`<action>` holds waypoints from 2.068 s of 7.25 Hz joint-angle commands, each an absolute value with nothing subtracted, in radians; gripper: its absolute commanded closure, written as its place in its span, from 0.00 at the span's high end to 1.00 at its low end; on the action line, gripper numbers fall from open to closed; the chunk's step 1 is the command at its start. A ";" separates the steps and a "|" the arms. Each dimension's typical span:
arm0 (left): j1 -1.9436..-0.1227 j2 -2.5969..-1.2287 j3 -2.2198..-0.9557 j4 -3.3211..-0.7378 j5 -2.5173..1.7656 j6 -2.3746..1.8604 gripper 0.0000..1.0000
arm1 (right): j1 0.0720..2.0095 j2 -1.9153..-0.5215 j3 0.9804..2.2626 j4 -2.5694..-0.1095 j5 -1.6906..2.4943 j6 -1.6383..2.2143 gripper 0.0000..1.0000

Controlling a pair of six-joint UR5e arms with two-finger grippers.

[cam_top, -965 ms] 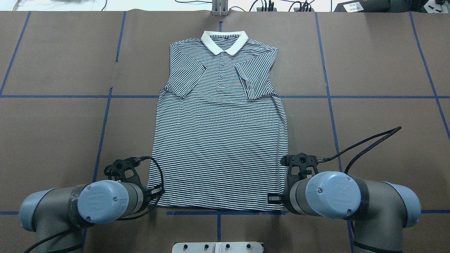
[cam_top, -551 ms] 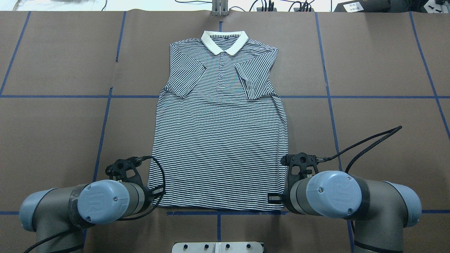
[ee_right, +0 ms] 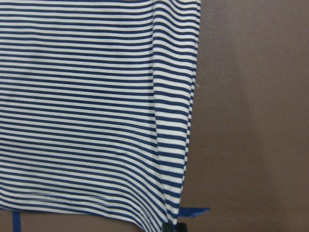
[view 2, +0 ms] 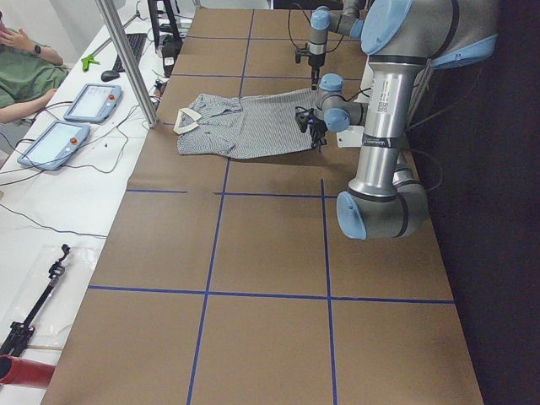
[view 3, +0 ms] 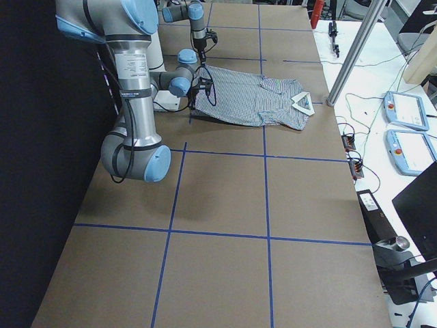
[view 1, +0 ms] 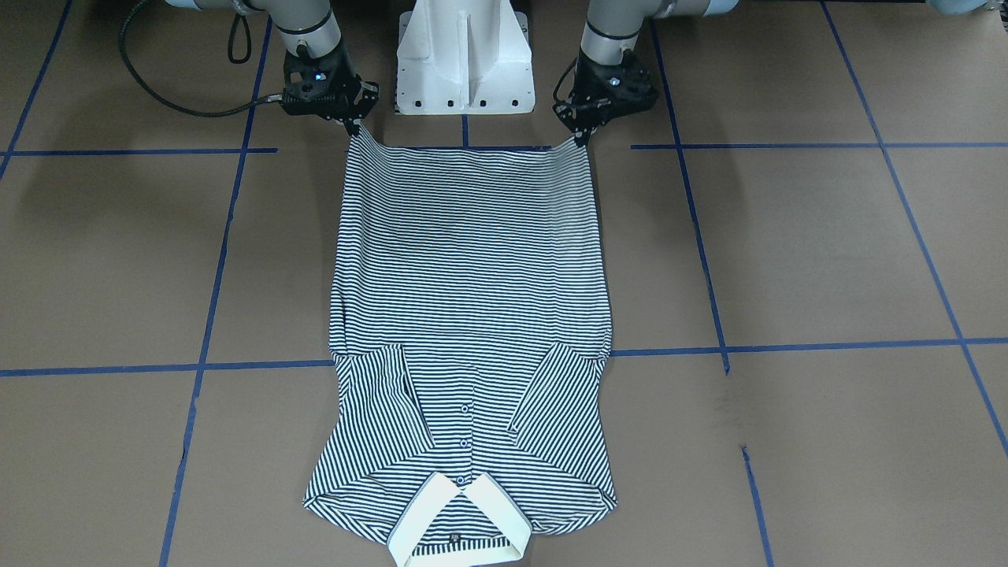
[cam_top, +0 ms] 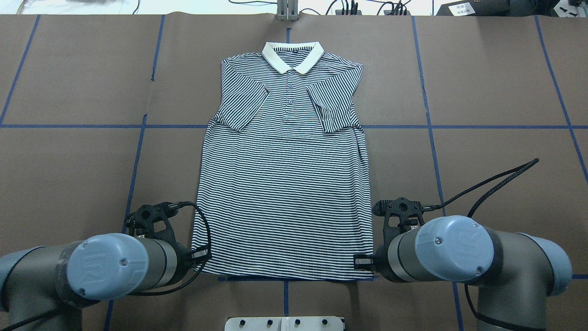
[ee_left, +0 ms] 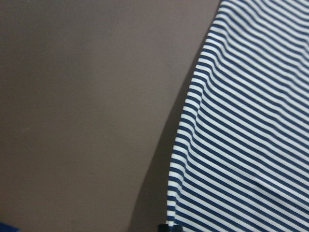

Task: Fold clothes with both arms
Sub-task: 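Grasp the hem corners with both grippers, then lift the hem with both grippers and fold it toward the collar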

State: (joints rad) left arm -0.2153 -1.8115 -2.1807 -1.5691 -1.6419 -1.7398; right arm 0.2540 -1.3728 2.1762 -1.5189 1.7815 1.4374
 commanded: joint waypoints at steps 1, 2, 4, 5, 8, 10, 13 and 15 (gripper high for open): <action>-0.116 -1.818 -2.328 -1.424 -1.663 -1.733 0.00 | 0.261 -1.473 2.290 -1.523 1.841 1.437 0.00; -0.077 -1.818 -2.354 -1.422 -1.663 -1.758 0.00 | 0.258 -1.511 2.333 -1.523 1.888 1.437 0.00; -0.035 -1.819 -2.434 -1.335 -1.664 -1.749 0.00 | 0.224 -1.546 2.375 -1.525 1.937 1.439 0.00; -0.043 -1.819 -2.428 -1.333 -1.666 -1.726 0.00 | 0.222 -1.536 2.373 -1.523 1.936 1.437 0.00; -0.199 -1.871 -2.355 -1.341 -1.663 -1.570 0.00 | 0.366 -1.384 2.256 -1.520 1.838 1.398 0.00; -0.337 -1.905 -2.275 -1.370 -1.663 -1.459 0.00 | 0.458 -1.336 2.179 -1.513 1.740 1.173 0.00; -0.498 -1.943 -2.145 -1.488 -1.669 -1.376 0.00 | 0.622 -1.244 1.979 -1.364 1.723 1.068 0.00; -0.618 -2.000 -1.986 -1.614 -1.726 -1.307 0.00 | 0.682 -1.116 1.779 -1.271 1.726 1.069 0.00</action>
State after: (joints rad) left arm -0.5502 -1.9658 -2.0926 -1.5306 -1.6981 -1.3432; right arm 0.6416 -1.1926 1.9021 -1.3305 1.7246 1.0724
